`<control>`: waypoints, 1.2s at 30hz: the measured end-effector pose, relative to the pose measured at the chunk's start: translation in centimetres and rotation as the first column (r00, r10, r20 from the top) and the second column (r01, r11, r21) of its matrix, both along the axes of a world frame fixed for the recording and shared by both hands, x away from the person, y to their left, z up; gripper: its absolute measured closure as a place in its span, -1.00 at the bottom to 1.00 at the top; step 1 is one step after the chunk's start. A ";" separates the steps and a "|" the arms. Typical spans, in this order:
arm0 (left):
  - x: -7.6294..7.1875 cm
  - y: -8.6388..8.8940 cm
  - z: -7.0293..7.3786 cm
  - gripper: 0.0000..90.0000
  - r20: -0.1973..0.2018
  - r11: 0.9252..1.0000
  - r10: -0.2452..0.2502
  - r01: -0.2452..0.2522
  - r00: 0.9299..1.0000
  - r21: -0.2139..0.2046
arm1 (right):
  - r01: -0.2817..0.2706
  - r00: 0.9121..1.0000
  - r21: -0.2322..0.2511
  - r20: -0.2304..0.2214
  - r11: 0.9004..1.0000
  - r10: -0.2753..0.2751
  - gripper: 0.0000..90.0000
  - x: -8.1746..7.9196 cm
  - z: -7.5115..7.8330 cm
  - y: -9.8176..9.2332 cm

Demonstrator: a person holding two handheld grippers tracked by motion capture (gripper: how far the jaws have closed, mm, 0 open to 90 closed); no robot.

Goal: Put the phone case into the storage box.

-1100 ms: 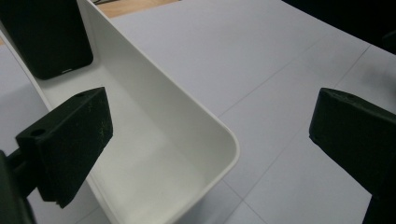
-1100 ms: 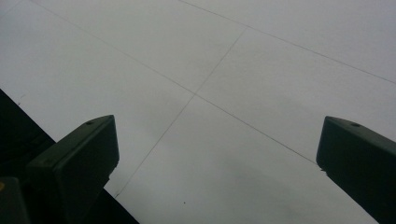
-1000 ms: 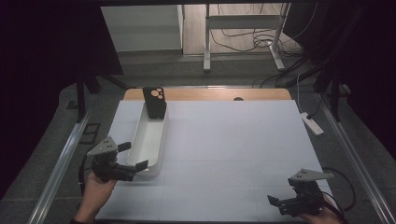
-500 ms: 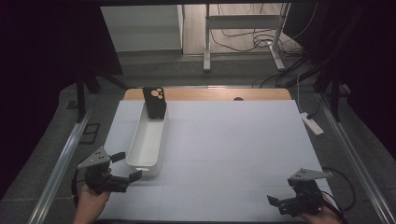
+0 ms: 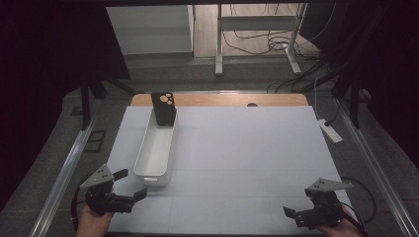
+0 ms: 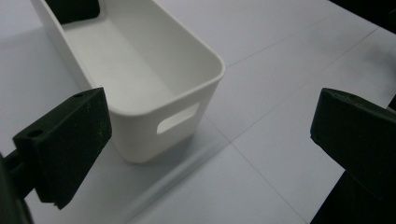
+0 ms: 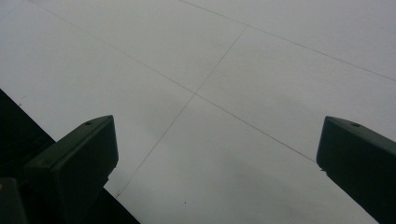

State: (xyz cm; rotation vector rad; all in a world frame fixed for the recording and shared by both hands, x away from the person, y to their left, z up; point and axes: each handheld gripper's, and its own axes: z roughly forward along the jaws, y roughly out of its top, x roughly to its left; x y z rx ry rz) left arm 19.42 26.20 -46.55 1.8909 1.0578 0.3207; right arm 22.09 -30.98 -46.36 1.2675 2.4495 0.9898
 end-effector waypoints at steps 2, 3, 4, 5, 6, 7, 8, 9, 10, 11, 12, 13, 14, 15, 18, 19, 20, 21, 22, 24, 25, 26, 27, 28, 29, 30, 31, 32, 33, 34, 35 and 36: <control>-0.4 0.0 -0.2 -1.00 -0.008 1.000 0.005 -0.005 1.000 0.008 | -0.002 1.000 -0.002 0.000 1.000 0.002 -1.00 0.0 0.0 0.0; -0.5 0.0 -0.3 -1.00 -0.008 1.000 0.010 -0.009 1.000 0.012 | -0.002 1.000 -0.003 0.001 1.000 0.002 -1.00 0.0 0.0 0.0; -0.6 0.0 -0.5 -1.00 -0.016 1.000 0.010 -0.010 1.000 0.017 | -0.003 1.000 -0.003 0.002 1.000 0.003 -1.00 0.0 0.0 0.0; -0.8 0.0 -0.6 -1.00 -0.019 1.000 0.013 -0.012 1.000 0.022 | -0.001 1.000 -0.002 0.001 1.000 0.001 -1.00 0.0 0.0 0.0; -0.9 0.0 -0.7 -1.00 -0.021 1.000 0.015 -0.015 1.000 0.027 | -0.001 1.000 -0.001 0.001 1.000 0.001 -1.00 0.0 0.0 0.0; -1.0 0.0 -0.8 -1.00 -0.026 0.999 0.017 -0.016 1.000 0.032 | -0.001 1.000 -0.001 0.001 1.000 0.001 -1.00 0.0 0.0 0.0; -1.1 0.0 -0.9 -1.00 -0.029 0.999 0.016 -0.015 0.999 0.037 | -0.001 1.000 -0.001 0.000 1.000 0.001 -1.00 0.0 0.0 0.0; -1.2 0.0 -0.9 -1.00 -0.032 0.999 0.016 -0.015 0.999 0.038 | -0.001 1.000 -0.001 0.001 1.000 0.001 -1.00 0.0 0.0 0.0; -1.4 0.1 -1.0 -1.00 -0.037 0.999 0.015 -0.014 0.999 0.035 | -0.001 1.000 -0.001 0.001 1.000 0.001 -1.00 0.0 0.0 0.0; -1.5 0.1 -1.1 -1.00 -0.043 0.999 0.016 -0.015 0.999 0.029 | 0.000 1.000 -0.001 0.001 1.000 0.000 -1.00 0.0 0.0 0.0; -1.6 0.2 -1.2 -1.00 -0.046 0.999 0.016 -0.015 0.999 0.029 | 0.000 1.000 -0.001 0.002 1.000 0.000 -1.00 0.0 0.0 0.0; -1.7 0.2 -1.3 -1.00 -0.049 0.999 0.020 -0.018 0.999 0.034 | 0.000 1.000 -0.001 0.002 1.000 0.000 -1.00 0.0 0.0 0.0; -1.9 0.2 -1.4 -1.00 -0.051 0.999 0.023 -0.021 0.998 0.035 | 0.001 1.000 -0.001 0.003 1.000 -0.001 -1.00 0.0 0.0 0.0; -2.1 0.3 -1.5 -1.00 -0.054 0.999 0.025 -0.023 0.998 0.037 | 0.001 1.000 -0.001 0.004 1.000 -0.001 -1.00 0.0 0.0 0.0; -2.4 0.4 -1.6 -1.00 -0.058 0.999 0.033 -0.030 0.998 0.041 | 0.003 1.000 -0.002 0.005 1.000 -0.003 -1.00 0.0 0.0 0.0; -2.5 0.4 -1.7 -1.00 -0.060 0.999 0.036 -0.033 0.998 0.043 | 0.003 1.000 -0.002 0.006 1.000 -0.003 -1.00 0.0 0.0 0.0; -2.5 0.4 -1.7 -1.00 -0.061 0.998 0.038 -0.035 0.997 0.045 | 0.004 1.000 -0.002 0.007 1.000 -0.004 -1.00 -0.1 0.0 0.0; -2.6 0.4 -1.8 -1.00 -0.062 0.998 0.040 -0.037 0.997 0.046 | 0.005 1.000 -0.003 0.007 1.000 -0.005 -1.00 -0.1 0.0 0.0; -2.7 0.4 -1.8 -1.00 -0.063 0.998 0.041 -0.038 0.997 0.049 | 0.006 1.000 -0.002 0.006 1.000 -0.006 -1.00 0.0 0.0 0.0; -2.8 0.4 -1.9 -1.00 -0.066 0.998 0.046 -0.043 0.997 0.054 | 0.007 1.000 -0.002 0.006 1.000 -0.007 -1.00 0.0 0.0 0.0; -2.9 0.3 -1.9 -1.00 -0.069 0.998 0.045 -0.041 0.997 0.057 | 0.007 1.000 -0.002 0.006 1.000 -0.007 -1.00 -0.1 0.0 0.0; -2.9 0.3 -2.0 -1.00 -0.073 0.997 0.045 -0.041 0.996 0.062 | 0.006 1.000 -0.003 0.008 1.000 -0.006 -1.00 -0.1 0.0 0.0; -3.0 0.3 -2.1 -1.00 -0.076 0.997 0.048 -0.043 0.996 0.066 | 0.007 1.000 -0.002 0.007 1.000 -0.007 -1.00 -0.1 0.0 0.0; -3.1 0.3 -2.1 -1.00 -0.079 0.997 0.049 -0.043 0.996 0.071 | 0.008 1.000 -0.002 0.007 1.000 -0.008 -1.00 -0.1 0.0 0.0; -3.1 0.3 -2.2 -1.00 -0.079 0.996 0.053 -0.047 0.995 0.073 | 0.008 1.000 -0.001 0.009 1.000 -0.008 -1.00 -0.1 0.0 0.0; -3.2 0.3 -2.2 -1.00 -0.083 0.996 0.054 -0.048 0.995 0.078 | 0.008 1.000 -0.001 0.009 1.000 -0.008 -1.00 -0.1 0.0 0.0; -3.2 0.4 -2.3 -1.00 -0.084 0.996 0.055 -0.048 0.995 0.080 | 0.008 1.000 -0.003 0.010 1.000 -0.008 -1.00 -0.1 0.0 0.0; -3.2 0.4 -2.3 -1.00 -0.085 0.996 0.055 -0.048 0.995 0.080 | 0.010 1.000 -0.003 0.010 1.000 -0.010 -1.00 -0.1 0.0 0.0; -3.3 0.4 -2.3 -1.00 -0.089 0.995 0.060 -0.053 0.994 0.079 | 0.010 1.000 -0.003 0.010 1.000 -0.010 -1.00 -0.1 0.0 0.0; -3.3 0.4 -2.3 -1.00 -0.090 0.995 0.061 -0.053 0.994 0.082 | 0.009 1.000 -0.004 0.011 1.000 -0.009 -1.00 -0.1 0.0 0.0; -3.3 0.4 -2.4 -1.00 -0.092 0.995 0.062 -0.054 0.994 0.084 | 0.009 1.000 -0.004 0.011 1.000 -0.009 -1.00 -0.1 0.0 0.0; -3.4 0.4 -2.4 -1.00 -0.096 0.995 0.066 -0.058 0.993 0.085 | 0.010 1.000 -0.005 0.012 1.000 -0.009 -1.00 -0.1 0.0 0.0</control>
